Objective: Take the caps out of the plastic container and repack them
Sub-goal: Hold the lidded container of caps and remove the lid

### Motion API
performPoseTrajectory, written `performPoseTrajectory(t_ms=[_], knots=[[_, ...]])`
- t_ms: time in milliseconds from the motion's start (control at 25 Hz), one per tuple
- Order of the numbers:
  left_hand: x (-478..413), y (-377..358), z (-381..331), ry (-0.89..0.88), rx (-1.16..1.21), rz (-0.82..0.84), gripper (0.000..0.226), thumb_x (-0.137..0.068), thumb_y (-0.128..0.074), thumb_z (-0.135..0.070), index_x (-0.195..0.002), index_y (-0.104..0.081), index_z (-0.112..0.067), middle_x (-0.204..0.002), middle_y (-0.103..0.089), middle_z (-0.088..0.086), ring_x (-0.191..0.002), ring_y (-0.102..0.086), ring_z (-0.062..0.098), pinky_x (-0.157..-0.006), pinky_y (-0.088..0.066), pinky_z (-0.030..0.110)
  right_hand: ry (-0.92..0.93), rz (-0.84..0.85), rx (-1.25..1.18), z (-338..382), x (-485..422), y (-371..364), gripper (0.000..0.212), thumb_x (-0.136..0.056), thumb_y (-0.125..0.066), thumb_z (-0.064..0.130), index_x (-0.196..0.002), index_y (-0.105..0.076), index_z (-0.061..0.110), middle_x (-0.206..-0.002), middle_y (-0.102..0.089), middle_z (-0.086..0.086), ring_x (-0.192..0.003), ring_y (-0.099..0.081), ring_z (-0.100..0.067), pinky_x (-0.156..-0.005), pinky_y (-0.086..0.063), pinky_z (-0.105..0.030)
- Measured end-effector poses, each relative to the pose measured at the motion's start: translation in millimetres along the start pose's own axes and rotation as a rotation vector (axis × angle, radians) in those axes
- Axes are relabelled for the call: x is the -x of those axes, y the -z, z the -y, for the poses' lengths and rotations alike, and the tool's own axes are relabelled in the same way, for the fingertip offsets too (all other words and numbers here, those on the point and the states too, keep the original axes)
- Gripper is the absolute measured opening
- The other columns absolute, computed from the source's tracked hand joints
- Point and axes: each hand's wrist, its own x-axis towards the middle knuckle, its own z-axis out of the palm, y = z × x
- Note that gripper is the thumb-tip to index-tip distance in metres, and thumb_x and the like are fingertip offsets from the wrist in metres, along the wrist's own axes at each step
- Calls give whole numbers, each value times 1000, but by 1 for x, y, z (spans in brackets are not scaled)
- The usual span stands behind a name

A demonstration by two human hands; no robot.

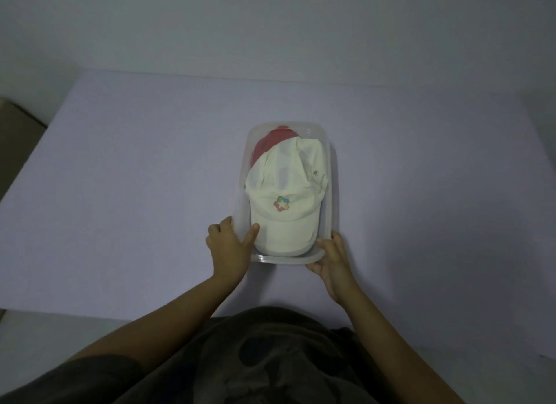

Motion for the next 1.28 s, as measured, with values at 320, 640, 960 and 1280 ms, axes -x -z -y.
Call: performPoseTrajectory(t_ms=[320, 640, 960, 1280], knots=[[-7, -5, -6, 259, 201, 2, 61, -74, -75, -44, -115, -52, -6, -115, -59, 13, -101, -59, 29, -88, -51, 37, 102, -111, 511, -1, 4, -3, 87, -61, -63, 72, -130, -46, 21, -123, -60, 0, -112, -58, -19, -97, -50, -48], [-15, 4, -16, 346, 229, 102, 57, -73, -77, -38, -111, -55, -2, -108, -59, 12, -92, -55, 25, -92, -52, 40, 87, -136, 550, 1, 6, -5, 97, -62, -64, 72, -138, -38, 18, -134, -53, -3, -120, -53, -23, -101, -47, -50], [-27, 9, -16, 367, 209, 224, 69, -72, -79, -37, -123, -50, -1, -120, -57, 13, -103, -56, 28, -89, -50, 38, 193, -205, 648, 7, -6, -4, 110, -52, -74, 65, -144, -33, 22, -145, -45, -2, -132, -44, -23, -107, -41, -49], [-34, 15, -28, 503, 222, 366, 78, -78, -74, -34, -135, -32, -1, -139, -42, 19, -124, -46, 37, -100, -44, 47, 131, -217, 669, 17, -9, -7, 112, -44, -73, 58, -141, -37, 15, -141, -48, -7, -128, -48, -26, -105, -43, -50]])
